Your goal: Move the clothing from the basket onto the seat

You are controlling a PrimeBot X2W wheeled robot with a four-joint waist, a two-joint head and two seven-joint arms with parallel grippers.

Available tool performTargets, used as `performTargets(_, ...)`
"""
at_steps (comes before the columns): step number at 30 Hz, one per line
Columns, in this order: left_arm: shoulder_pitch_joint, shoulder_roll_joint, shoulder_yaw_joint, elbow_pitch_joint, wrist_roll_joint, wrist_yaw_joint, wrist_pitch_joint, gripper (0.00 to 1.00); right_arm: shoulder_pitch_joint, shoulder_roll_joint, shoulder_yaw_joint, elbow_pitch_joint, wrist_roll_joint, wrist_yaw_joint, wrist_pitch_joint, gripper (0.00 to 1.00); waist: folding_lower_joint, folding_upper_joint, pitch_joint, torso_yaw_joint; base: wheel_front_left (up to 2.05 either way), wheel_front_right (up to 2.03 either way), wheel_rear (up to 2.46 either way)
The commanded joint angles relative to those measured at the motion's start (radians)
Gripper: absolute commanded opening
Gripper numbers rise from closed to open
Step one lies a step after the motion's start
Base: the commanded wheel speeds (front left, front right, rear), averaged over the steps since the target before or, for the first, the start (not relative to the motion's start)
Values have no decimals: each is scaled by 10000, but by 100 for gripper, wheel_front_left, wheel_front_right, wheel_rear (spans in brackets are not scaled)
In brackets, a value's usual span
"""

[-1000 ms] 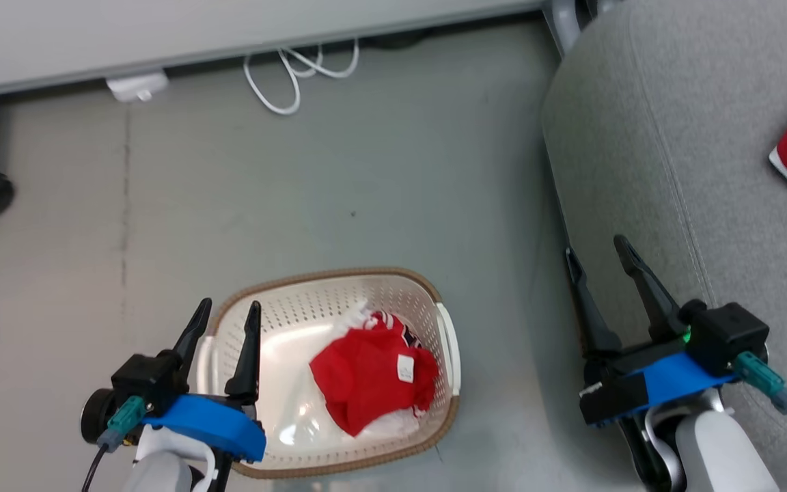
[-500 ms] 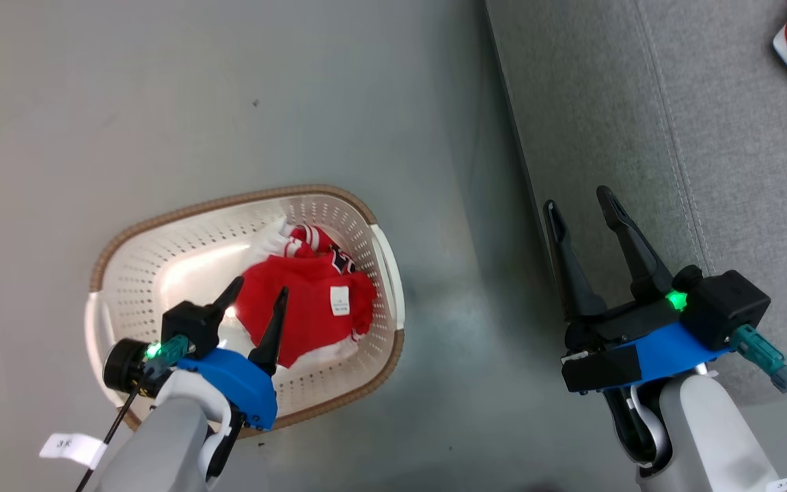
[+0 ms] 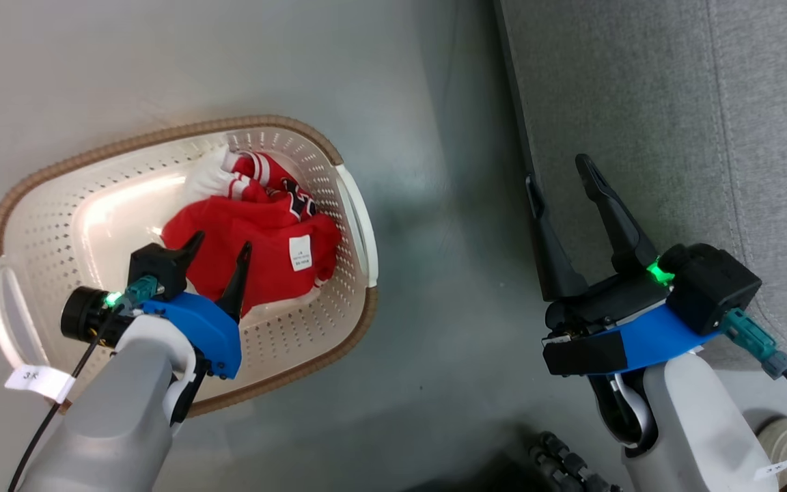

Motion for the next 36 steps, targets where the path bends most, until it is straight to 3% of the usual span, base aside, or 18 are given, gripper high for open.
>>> performTargets(1,-327,118,-213,68,-233,-19,58,100,-224,13,79,-73,22,5,-74,100,-2,0,438,-160,0,0,0)
performTargets(12,-1171,635,-1562,191,-1096,-19,306,100,-456,13,517,-223,242,5,-138,100,-2,0,1172,-370,0,0,0)
performTargets(26,-1673,1395,-3830,-1236,-2808,-19,518,100,-541,14,578,-425,236,5,-141,100,-2,0,1524,-433,0,0,0)
performTargets(33,-2001,1476,-4662,-1132,-3563,-19,622,100,-518,14,554,-540,192,5,-142,100,-2,0,1647,-438,0,0,0)
performTargets(34,-2053,1458,-4755,-1061,-3637,-19,617,93,-503,14,538,-549,175,5,-142,100,-2,0,1659,-436,0,0,0)
performTargets(36,-2150,1393,-4922,-944,-3756,-19,563,55,-479,14,508,-560,147,5,-142,100,-2,0,1672,-429,0,0,0)
